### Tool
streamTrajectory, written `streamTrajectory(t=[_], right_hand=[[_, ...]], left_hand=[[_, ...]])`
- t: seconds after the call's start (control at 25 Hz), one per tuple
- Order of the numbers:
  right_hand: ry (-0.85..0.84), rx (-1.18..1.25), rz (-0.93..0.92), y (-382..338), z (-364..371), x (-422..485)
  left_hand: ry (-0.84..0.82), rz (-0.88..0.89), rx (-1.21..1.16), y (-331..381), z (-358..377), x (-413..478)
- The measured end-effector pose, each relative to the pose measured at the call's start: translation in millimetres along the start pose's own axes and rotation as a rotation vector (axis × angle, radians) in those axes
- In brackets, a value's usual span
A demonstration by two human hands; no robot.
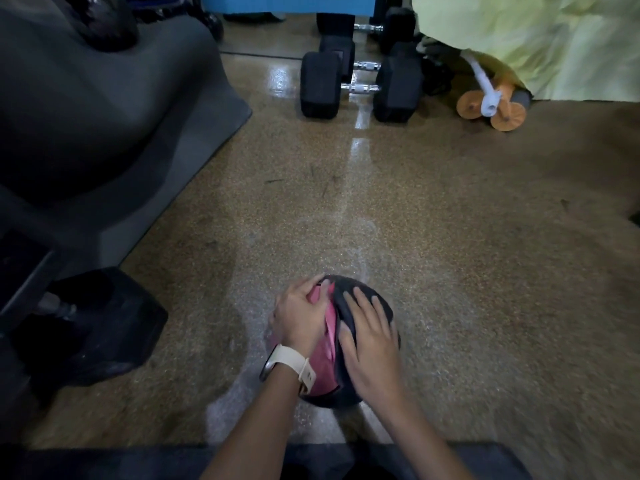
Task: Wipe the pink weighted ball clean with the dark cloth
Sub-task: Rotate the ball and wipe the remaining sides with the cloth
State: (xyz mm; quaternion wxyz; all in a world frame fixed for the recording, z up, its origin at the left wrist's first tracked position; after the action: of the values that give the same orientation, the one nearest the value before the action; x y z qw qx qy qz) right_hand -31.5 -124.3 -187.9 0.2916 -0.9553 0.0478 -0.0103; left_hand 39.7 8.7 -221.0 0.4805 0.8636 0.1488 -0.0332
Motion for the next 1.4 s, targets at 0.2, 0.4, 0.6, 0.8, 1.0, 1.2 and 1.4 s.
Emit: streamTrajectory(t=[0.2,0.4,0.6,0.8,1.0,1.2,1.4], right_hand=[[-0.148,0.050,0.145,7,7,82],[0.044,-0.098,0.034,-8,10,-3],[-0.048,-0.003,0.165,11,7,50],[0.052,-0.010,0.210,2,4,50],[0.076,-0.060,0.113,-3,4,29],[0.006,-0.010,0.284,9,2,65],[0.073,-0.046,0.051,7,2,1]], left_hand=[[-0.004,0.005,0.031,4,1,-1],[-0.028,-0.042,-0.033,1,1,9],[-0.005,0.023,-0.007,6,4,2],[0.033,0.013,-0.004,11,-3,2],[0.042,0.004,-0.012,5,-3,-4],[0.057,-0.021,-0.010,8,-2,-7],[0.063,0.033,-0.017,6,0,-5]])
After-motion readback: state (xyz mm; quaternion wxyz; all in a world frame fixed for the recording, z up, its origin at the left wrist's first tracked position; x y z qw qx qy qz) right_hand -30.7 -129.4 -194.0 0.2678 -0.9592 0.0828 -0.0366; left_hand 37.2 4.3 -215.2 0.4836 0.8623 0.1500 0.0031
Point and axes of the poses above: each hand's wrist, its own x-axis towards the middle knuckle, its own z-axis out of the palm, y = z × x, the point moved 7 cm from there along x, towards the middle knuckle, and after that the axes turned 1 degree about y, right-handed, at the moved point
